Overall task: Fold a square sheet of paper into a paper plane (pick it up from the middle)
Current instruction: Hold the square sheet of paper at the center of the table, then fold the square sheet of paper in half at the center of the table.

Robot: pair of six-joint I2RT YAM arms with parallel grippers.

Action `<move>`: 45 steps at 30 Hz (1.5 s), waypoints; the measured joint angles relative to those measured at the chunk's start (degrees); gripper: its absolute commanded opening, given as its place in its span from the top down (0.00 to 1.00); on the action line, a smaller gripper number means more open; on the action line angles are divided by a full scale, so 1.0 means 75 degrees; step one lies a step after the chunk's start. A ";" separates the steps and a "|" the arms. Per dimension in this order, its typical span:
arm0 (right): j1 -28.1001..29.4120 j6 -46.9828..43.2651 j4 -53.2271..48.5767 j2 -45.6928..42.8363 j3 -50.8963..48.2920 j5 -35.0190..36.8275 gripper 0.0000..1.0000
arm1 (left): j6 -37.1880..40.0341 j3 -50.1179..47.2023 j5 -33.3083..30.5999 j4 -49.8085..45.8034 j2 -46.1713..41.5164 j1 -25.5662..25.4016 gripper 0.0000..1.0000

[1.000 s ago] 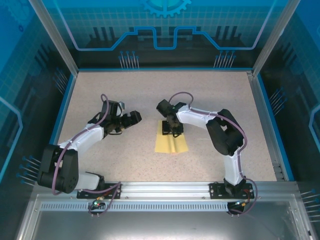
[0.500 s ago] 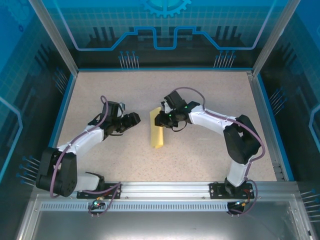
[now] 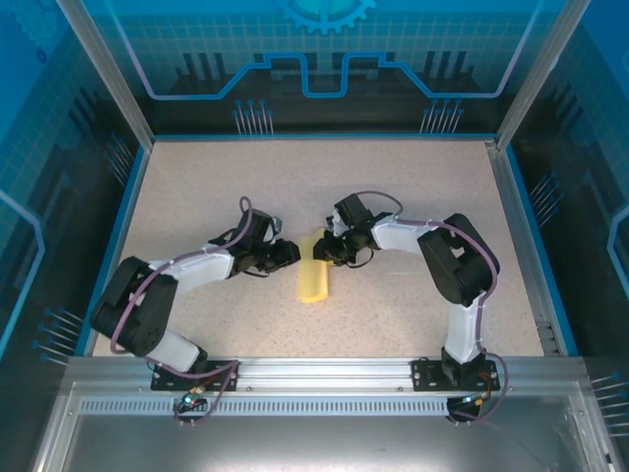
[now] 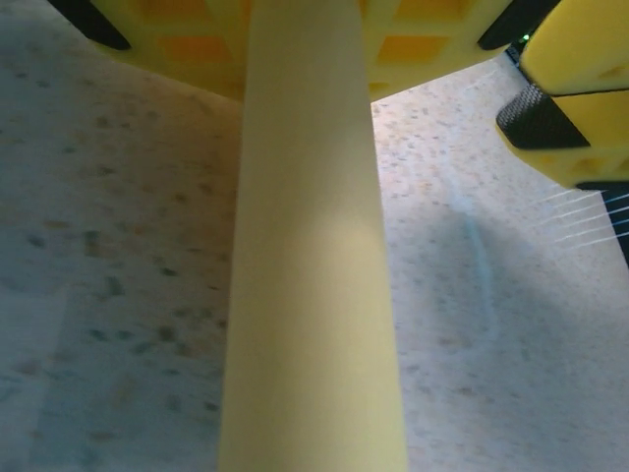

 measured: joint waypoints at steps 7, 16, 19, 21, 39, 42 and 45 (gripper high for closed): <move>-0.0131 -0.0032 0.0128 0.0143 -0.0114 -0.0166 0.75 | -0.0187 0.0527 0.0160 0.0289 0.1049 -0.0326 0.87; -0.0131 -0.0058 0.0169 0.0154 -0.0117 -0.0198 0.74 | -0.0274 0.0985 0.0009 0.0195 0.1495 -0.0408 0.94; -0.0131 -0.0085 0.0169 0.0154 -0.0117 -0.0201 0.73 | -0.0280 0.1000 -0.0079 0.0058 0.1661 -0.0420 0.94; -0.0131 -0.0093 0.0163 0.0154 -0.0114 -0.0198 0.73 | -0.0283 0.1017 -0.0128 -0.0064 0.1731 -0.0443 0.95; 0.0070 -0.0726 -0.1731 -0.0836 0.0172 0.1110 0.34 | -0.0280 0.1440 -0.0391 -0.0586 0.1886 -0.0545 0.97; 0.0321 -0.0749 -0.1900 -0.0976 0.0172 0.1381 0.35 | -0.0280 0.1451 -0.0396 -0.0600 0.1886 -0.0557 0.97; 0.0525 -0.0746 -0.1993 -0.0973 0.0172 0.1539 0.39 | -0.0280 0.1483 -0.0396 -0.0647 0.1886 -0.0586 0.97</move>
